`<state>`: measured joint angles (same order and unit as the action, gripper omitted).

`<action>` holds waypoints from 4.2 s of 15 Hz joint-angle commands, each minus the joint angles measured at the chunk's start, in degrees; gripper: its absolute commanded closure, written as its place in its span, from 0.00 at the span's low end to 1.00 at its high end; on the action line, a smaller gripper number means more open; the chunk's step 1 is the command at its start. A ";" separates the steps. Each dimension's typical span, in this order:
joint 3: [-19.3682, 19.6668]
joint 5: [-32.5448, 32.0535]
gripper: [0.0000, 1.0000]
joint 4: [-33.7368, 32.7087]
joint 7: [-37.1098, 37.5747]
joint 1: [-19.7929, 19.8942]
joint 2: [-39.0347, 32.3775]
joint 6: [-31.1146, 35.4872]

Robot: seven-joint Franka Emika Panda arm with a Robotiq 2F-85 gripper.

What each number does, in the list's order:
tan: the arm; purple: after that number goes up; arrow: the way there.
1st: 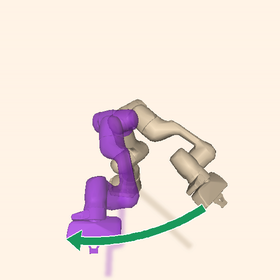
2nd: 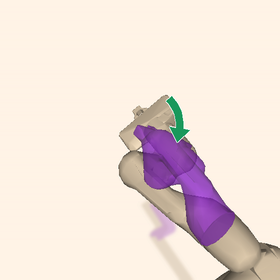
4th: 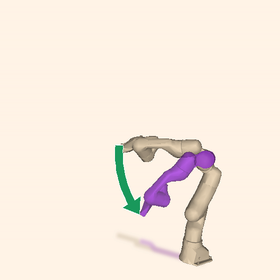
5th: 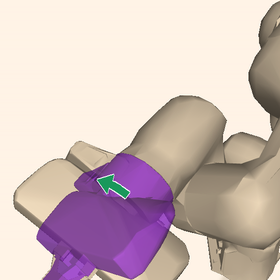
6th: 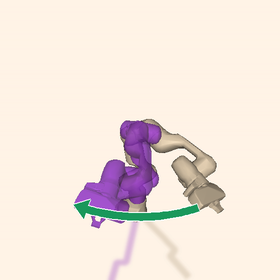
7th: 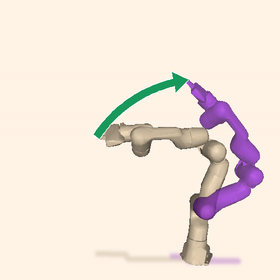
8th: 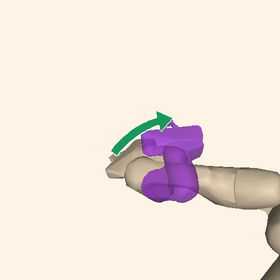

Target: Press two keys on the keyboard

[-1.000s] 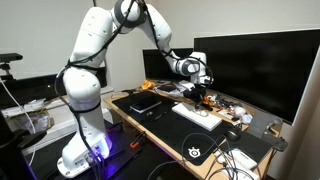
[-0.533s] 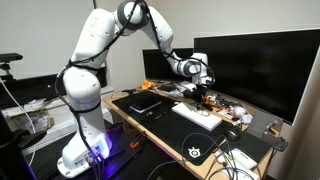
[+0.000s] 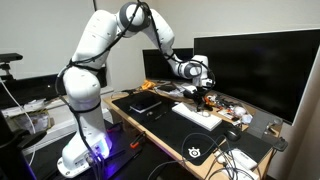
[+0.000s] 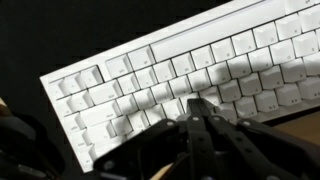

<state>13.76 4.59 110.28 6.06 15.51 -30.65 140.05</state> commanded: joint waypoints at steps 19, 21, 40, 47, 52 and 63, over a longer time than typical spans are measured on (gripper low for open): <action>-0.11 0.29 1.00 -1.55 2.16 0.12 -1.28 -0.96; -0.42 0.63 1.00 -0.71 1.26 0.44 -0.04 -1.01; 1.25 -3.81 1.00 15.10 -9.63 0.81 21.06 -2.58; 1.10 -3.26 0.73 14.03 -8.44 0.69 20.39 -3.44; 1.11 -3.26 0.73 14.11 -8.44 0.69 20.43 -3.47; 1.04 -3.01 0.27 14.01 -8.79 0.75 20.21 -3.56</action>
<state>14.87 1.37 124.45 -2.41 16.14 -10.53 136.74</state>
